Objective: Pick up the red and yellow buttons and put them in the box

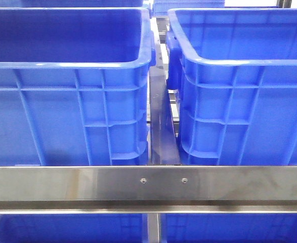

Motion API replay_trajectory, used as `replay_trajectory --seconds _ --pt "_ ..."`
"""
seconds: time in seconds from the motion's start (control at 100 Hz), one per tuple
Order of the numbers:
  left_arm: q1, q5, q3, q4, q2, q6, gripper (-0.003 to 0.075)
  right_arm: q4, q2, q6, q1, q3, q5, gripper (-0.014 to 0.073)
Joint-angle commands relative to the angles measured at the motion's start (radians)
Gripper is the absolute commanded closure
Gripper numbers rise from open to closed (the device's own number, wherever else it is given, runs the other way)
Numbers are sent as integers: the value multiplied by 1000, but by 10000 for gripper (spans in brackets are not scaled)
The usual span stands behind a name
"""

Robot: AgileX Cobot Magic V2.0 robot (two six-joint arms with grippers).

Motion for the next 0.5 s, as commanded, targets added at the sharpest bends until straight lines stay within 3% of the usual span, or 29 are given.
replay_trajectory --seconds 0.0,0.11,0.31,0.38,0.49 --pt "-7 -69 -30 -6 -40 0 680 22 118 -4 -7 -150 93 662" --pt "-7 -69 -30 -6 -40 0 680 126 228 -4 -7 -259 224 662" --pt "-7 -67 -30 -6 -40 0 680 263 342 -4 -7 -285 218 644" --pt "-7 -67 -30 -6 -40 0 680 311 370 -4 -7 -283 223 575" --pt "-7 -67 -30 -6 -40 0 680 403 404 -4 -7 -283 225 354"
